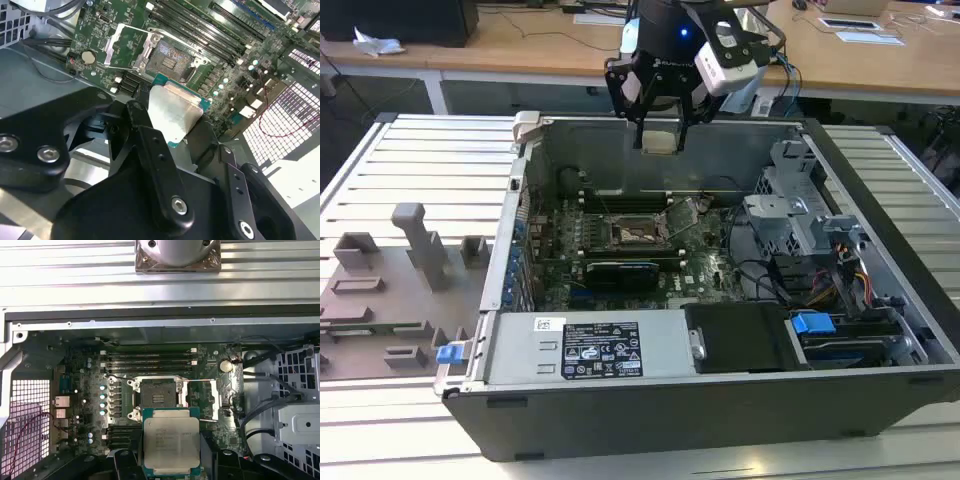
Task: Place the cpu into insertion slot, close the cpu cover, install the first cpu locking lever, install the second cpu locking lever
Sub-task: 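Place the cpu into insertion slot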
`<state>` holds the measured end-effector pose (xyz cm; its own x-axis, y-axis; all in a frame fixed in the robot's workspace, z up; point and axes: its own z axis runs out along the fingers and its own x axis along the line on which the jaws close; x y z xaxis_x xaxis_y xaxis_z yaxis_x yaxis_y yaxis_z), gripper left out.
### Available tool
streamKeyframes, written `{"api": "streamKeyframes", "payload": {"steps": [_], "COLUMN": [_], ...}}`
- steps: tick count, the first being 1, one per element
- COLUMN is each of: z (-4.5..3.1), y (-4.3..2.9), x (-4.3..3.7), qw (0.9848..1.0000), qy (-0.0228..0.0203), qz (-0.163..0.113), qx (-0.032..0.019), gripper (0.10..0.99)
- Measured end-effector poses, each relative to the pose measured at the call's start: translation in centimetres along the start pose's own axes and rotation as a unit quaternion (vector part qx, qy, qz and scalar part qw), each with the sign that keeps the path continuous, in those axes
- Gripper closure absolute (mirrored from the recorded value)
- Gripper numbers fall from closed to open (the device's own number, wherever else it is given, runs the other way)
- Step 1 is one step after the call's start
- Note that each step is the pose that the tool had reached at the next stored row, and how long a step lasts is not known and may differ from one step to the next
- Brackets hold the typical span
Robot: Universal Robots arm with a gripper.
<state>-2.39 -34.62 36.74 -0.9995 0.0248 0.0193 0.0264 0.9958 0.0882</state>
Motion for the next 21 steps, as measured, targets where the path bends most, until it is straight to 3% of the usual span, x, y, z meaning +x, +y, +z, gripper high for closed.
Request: {"api": "streamKeyframes", "payload": {"steps": [21], "z": [1.51], "y": [-0.13], "x": [-0.02], "qw": [1.0], "qy": [0.0], "qz": [0.0], "qx": [0.0001], "gripper": [0.545]}}
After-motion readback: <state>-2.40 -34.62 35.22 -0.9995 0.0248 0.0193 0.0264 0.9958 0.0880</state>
